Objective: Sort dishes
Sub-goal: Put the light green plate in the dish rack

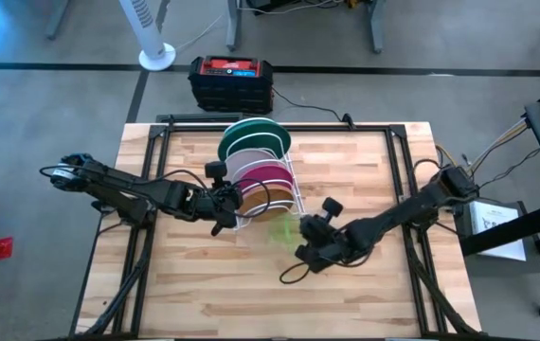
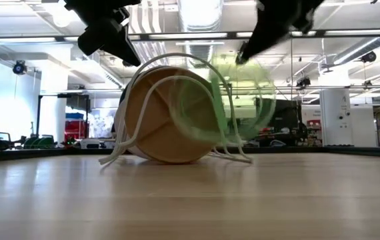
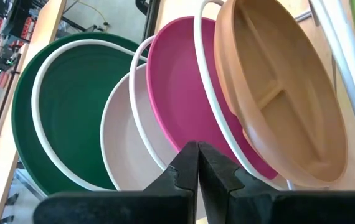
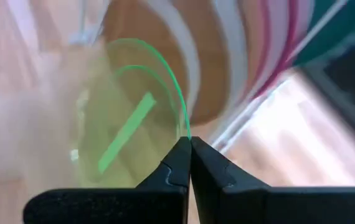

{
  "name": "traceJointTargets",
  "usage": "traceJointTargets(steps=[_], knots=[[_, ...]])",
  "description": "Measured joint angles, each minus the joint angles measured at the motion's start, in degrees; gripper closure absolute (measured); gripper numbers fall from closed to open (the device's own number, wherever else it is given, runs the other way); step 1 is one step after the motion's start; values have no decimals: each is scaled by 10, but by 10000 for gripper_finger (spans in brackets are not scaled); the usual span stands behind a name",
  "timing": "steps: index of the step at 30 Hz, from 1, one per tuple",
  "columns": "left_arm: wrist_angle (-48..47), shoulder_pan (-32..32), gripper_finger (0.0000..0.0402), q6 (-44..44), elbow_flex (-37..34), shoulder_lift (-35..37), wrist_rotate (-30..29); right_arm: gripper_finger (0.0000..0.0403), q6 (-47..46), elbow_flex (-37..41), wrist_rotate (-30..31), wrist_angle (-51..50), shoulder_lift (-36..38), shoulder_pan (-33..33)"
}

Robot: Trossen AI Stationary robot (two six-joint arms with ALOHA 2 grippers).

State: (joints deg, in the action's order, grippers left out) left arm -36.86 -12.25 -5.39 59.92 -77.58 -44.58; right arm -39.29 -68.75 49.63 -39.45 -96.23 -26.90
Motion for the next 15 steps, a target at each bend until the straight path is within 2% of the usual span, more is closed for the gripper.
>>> traceJointTargets(steps=[4,9,12,15], knots=[[1,1,401,-1,0,0,0,403,4,-1,85,-28,49,-20],[1,2,401,-1,0,0,0,403,50,-1,182,-28,105,-39],[4,2,401,-2,0,0,0,403,84,0,258,-23,124,-42],[4,2,401,-2,0,0,0,403,112,0,300,-17,128,-29]])
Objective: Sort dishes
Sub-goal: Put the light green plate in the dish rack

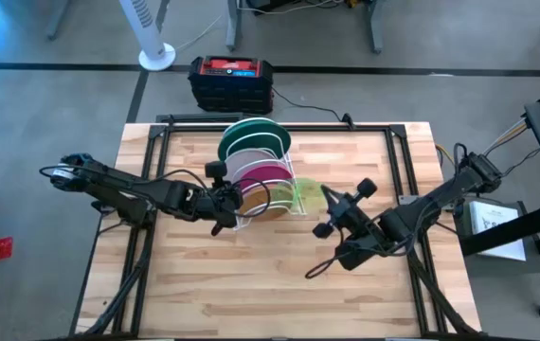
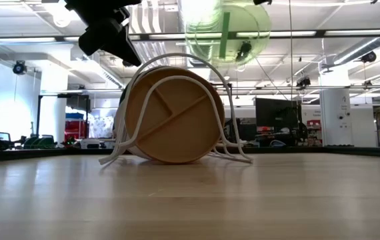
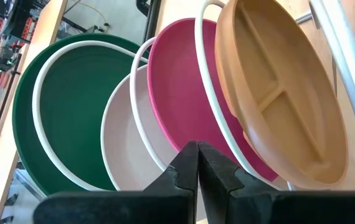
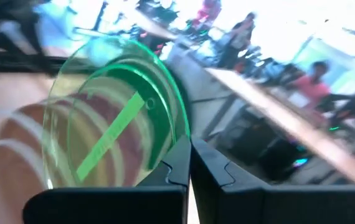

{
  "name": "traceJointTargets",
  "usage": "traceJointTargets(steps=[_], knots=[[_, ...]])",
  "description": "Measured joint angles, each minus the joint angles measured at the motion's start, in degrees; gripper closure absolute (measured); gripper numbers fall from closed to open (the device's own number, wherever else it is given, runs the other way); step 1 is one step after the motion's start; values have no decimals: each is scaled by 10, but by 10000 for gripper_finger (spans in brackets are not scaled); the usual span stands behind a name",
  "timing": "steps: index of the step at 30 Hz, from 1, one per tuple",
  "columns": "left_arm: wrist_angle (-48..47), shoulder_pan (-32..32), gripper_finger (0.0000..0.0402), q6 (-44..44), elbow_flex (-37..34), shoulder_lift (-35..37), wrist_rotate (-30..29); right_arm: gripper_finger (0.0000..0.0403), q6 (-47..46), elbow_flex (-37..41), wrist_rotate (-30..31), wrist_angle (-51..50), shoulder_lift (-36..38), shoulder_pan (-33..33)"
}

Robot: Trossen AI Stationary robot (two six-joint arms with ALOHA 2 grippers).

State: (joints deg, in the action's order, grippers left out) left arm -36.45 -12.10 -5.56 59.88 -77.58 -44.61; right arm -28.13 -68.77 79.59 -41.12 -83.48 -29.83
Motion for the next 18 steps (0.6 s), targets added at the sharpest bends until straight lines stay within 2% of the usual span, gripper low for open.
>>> traceJointTargets(steps=[11,18], knots=[[0,0,401,0,0,0,0,403,43,0,20,11,-22,29],[0,0,401,-2,0,0,0,403,117,3,-18,79,-22,32]])
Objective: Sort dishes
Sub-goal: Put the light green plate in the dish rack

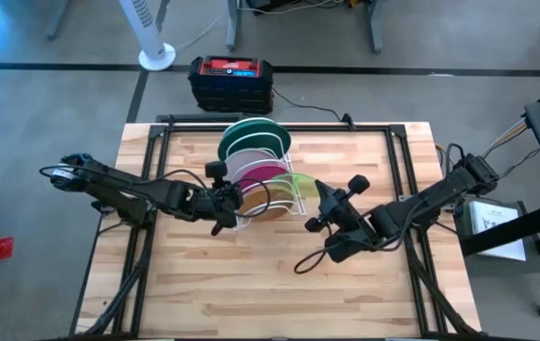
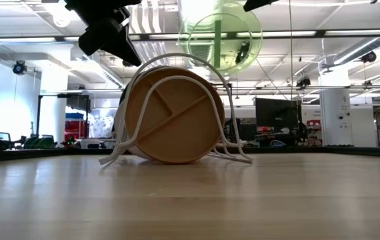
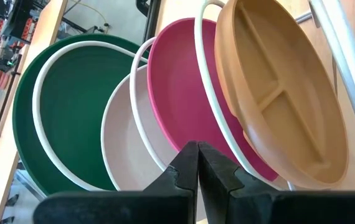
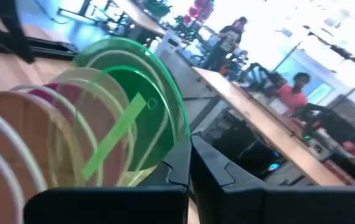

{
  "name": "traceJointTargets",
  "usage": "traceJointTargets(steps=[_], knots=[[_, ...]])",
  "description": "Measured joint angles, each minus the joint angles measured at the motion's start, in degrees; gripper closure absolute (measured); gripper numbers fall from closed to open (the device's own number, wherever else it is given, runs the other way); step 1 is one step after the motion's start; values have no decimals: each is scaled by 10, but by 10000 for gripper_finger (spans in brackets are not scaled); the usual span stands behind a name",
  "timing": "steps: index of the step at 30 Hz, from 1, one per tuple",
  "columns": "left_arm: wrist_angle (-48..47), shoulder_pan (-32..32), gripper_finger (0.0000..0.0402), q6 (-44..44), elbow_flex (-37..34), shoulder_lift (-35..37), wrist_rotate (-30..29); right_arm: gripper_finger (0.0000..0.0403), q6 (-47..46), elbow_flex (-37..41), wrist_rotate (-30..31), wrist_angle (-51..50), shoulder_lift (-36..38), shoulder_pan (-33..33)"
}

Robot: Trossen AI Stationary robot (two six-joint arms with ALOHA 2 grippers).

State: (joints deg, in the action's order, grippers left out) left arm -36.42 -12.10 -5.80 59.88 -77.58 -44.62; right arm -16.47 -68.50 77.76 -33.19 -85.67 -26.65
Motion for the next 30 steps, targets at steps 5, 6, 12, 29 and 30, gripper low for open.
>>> traceJointTargets(steps=[5,6,12,29,30], knots=[[0,0,401,0,0,0,0,403,18,13,-8,36,-1,1],[0,0,401,0,0,0,0,403,24,16,-7,43,-3,1],[0,0,401,0,0,0,0,403,103,20,-8,123,-36,7],[0,0,401,0,0,0,0,403,280,13,-33,268,-130,34],[0,0,401,0,0,0,0,403,281,13,-41,271,-131,37]])
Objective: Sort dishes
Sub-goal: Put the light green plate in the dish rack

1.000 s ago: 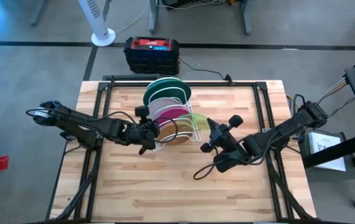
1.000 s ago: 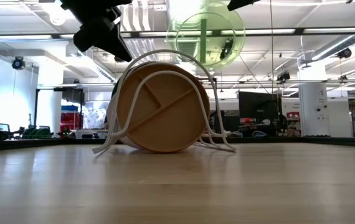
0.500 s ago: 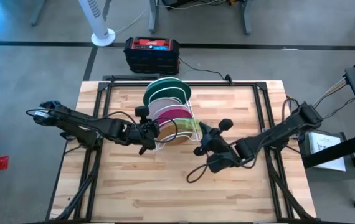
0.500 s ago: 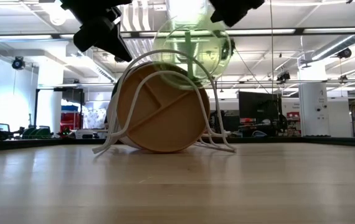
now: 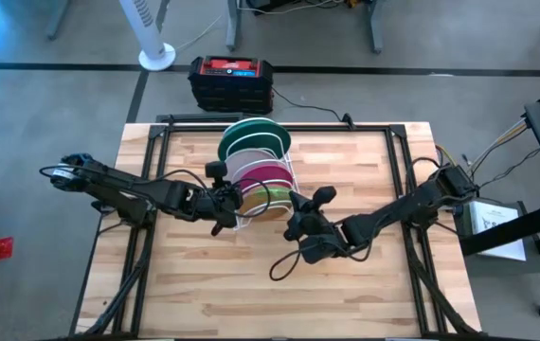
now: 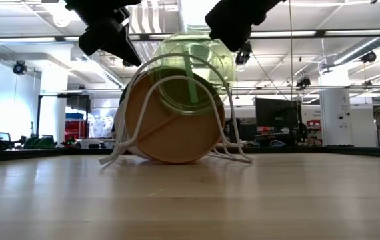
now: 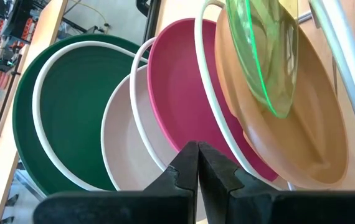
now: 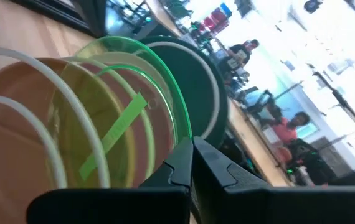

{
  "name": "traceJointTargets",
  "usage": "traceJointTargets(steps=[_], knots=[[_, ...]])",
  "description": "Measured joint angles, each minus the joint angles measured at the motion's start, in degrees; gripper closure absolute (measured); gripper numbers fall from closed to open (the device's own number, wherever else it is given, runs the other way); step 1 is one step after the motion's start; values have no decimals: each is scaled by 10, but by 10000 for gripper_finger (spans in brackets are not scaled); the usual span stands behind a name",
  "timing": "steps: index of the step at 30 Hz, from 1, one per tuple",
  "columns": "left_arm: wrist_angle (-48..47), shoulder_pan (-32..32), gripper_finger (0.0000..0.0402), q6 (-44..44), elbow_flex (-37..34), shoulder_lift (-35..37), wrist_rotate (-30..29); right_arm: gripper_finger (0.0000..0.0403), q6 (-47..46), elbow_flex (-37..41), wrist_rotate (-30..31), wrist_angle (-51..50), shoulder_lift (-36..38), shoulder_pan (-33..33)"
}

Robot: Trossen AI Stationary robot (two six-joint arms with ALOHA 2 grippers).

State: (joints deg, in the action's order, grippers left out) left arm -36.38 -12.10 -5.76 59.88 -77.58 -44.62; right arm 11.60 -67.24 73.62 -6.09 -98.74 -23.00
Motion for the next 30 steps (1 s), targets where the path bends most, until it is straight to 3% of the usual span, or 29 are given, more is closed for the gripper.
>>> traceJointTargets(steps=[10,14,18,21,30], knots=[[0,0,401,0,0,0,0,403,25,1,-68,21,-1,29],[0,0,401,0,0,0,0,403,32,2,-121,22,-1,36],[0,0,401,0,0,0,0,403,38,4,-129,23,-7,40],[0,0,401,0,0,0,0,403,47,5,-175,25,-10,45],[1,0,401,0,0,0,0,403,64,4,-188,29,-24,59]])
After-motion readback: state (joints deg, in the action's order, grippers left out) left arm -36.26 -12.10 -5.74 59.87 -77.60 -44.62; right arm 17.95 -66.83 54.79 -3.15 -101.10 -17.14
